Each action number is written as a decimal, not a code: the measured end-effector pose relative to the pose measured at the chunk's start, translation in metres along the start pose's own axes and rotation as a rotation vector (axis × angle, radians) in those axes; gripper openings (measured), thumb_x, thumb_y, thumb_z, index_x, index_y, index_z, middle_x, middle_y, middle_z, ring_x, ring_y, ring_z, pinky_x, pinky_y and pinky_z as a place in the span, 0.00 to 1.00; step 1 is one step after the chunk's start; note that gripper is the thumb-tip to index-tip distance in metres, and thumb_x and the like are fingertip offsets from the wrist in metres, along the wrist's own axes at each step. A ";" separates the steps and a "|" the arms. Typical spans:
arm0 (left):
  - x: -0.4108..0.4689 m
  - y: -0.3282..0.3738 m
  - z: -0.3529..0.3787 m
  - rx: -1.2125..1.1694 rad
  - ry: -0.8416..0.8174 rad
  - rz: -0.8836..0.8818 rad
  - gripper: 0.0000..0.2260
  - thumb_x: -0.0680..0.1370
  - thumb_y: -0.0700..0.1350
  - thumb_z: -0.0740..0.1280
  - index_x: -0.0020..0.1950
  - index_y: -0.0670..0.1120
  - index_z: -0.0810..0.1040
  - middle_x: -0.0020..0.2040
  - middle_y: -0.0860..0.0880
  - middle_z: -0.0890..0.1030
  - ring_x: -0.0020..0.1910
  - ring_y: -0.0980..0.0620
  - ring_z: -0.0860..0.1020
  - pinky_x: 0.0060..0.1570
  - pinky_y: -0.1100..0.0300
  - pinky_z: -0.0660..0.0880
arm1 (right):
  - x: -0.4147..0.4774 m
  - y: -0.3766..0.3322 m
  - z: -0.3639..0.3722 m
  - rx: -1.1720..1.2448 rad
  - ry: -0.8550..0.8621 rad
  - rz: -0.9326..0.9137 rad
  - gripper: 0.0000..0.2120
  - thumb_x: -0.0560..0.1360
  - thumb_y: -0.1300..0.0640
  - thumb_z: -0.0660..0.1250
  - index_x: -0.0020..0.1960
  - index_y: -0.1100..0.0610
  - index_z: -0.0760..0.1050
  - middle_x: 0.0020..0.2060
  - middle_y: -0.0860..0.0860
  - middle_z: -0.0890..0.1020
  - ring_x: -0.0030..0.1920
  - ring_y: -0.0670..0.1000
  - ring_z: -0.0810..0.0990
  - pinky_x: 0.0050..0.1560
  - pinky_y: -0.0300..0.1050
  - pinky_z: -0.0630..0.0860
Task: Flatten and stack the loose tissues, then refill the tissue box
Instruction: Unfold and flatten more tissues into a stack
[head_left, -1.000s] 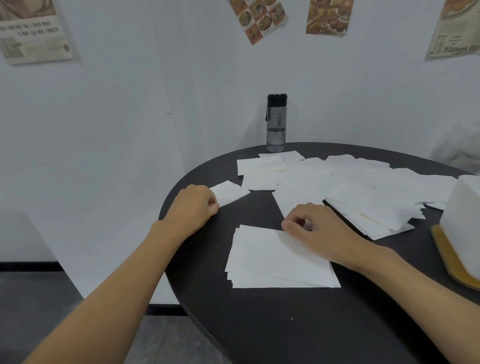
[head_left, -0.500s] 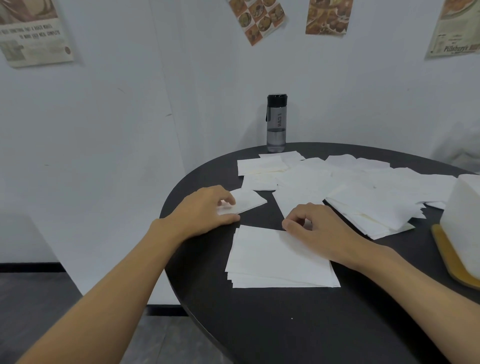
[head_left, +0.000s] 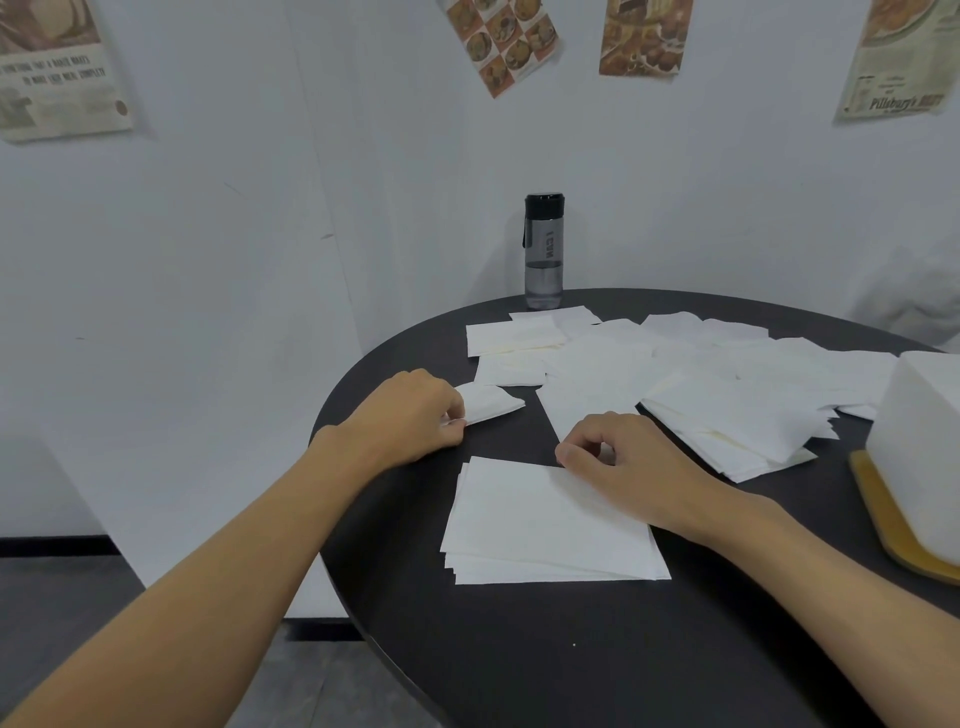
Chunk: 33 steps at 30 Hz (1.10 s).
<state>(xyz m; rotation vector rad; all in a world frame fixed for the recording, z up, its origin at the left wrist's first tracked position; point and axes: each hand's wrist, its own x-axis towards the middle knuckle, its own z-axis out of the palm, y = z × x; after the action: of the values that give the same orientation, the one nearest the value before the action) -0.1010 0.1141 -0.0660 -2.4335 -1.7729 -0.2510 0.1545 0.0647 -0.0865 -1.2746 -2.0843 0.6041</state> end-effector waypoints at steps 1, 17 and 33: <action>0.001 0.000 -0.001 0.018 -0.007 0.005 0.11 0.79 0.50 0.65 0.54 0.48 0.85 0.51 0.52 0.84 0.51 0.49 0.80 0.54 0.53 0.77 | 0.000 0.000 0.000 -0.002 0.000 -0.001 0.12 0.79 0.54 0.65 0.42 0.59 0.80 0.41 0.51 0.82 0.34 0.38 0.71 0.38 0.29 0.68; 0.003 0.007 -0.003 0.158 0.010 0.079 0.11 0.79 0.48 0.62 0.44 0.46 0.81 0.38 0.49 0.81 0.39 0.47 0.77 0.40 0.53 0.74 | -0.001 0.000 -0.001 -0.007 -0.012 0.012 0.14 0.79 0.53 0.64 0.42 0.61 0.79 0.42 0.53 0.82 0.35 0.40 0.70 0.40 0.34 0.69; -0.004 0.021 -0.016 -0.040 0.409 0.317 0.08 0.76 0.42 0.64 0.38 0.43 0.77 0.32 0.51 0.75 0.31 0.46 0.73 0.31 0.48 0.74 | 0.011 0.010 -0.010 0.220 0.249 0.061 0.16 0.78 0.51 0.68 0.65 0.45 0.69 0.47 0.44 0.81 0.48 0.44 0.78 0.44 0.34 0.69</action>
<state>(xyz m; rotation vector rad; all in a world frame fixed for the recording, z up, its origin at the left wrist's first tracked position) -0.0833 0.1004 -0.0509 -2.4191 -1.2089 -0.6944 0.1637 0.0796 -0.0832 -1.2221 -1.7313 0.6463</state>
